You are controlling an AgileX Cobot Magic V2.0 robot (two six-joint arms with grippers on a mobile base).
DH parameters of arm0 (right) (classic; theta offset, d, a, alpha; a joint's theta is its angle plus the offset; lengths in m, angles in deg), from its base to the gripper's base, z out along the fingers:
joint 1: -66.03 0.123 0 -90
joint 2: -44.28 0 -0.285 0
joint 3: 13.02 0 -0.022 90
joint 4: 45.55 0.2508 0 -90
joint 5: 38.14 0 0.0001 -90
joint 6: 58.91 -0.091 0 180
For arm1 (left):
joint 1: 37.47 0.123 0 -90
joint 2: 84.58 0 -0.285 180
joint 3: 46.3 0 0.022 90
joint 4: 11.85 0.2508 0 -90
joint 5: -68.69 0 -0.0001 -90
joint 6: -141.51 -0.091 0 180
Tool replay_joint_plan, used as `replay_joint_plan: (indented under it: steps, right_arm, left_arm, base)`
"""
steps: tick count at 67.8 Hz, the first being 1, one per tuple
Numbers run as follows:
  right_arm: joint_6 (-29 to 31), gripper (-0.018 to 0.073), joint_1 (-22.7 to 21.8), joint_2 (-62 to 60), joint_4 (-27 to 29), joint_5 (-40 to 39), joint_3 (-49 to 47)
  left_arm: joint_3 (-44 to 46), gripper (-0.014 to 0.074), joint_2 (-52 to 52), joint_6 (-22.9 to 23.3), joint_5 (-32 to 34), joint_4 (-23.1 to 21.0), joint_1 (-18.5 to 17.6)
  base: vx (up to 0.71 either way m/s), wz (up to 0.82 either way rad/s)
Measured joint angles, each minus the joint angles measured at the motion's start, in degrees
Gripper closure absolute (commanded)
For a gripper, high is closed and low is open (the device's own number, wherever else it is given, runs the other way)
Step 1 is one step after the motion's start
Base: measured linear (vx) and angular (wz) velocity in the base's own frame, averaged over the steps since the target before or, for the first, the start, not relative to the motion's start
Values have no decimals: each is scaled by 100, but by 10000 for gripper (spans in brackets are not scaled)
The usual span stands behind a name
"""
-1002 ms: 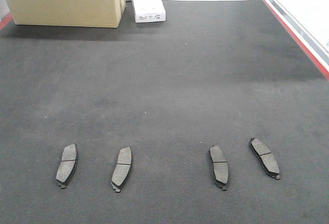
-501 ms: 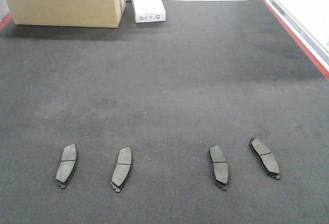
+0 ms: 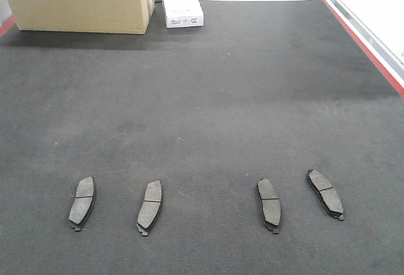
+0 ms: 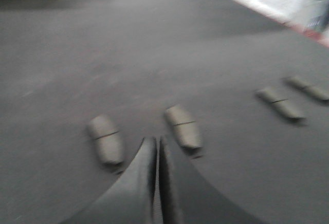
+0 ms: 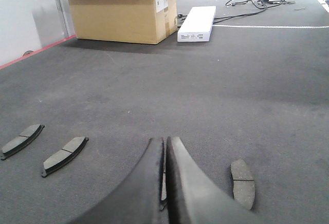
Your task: Move and align brake pads A on conveyor
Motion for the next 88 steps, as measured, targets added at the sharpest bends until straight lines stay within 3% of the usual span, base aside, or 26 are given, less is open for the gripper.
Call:
replay_joint_plan:
  steps: [7, 17, 28, 40, 88]
  right_arm:
    - [0, 571, 0, 0, 0, 0, 0]
    - [0, 571, 0, 0, 0, 0, 0]
    - [0, 571, 0, 0, 0, 0, 0]
    - [0, 571, 0, 0, 0, 6, 0]
    - [0, 571, 0, 0, 7, 13, 6]
  left_arm:
    - [-590, 603, 0, -414, 728, -235, 749]
    - [-1316, 603, 0, -794, 1702, -503, 1537]
    - [-1865, 602, -66, -861, 2331, -544, 1968]
    - [-1910, 603, -698, -866, 2512, -544, 2320]
    - [-1910, 603, -746, -873, 2480, -457, 2418]
  base:
    - [0, 0]
    - [0, 0]
    - [0, 0]
    - [0, 0]
    - [0, 0]
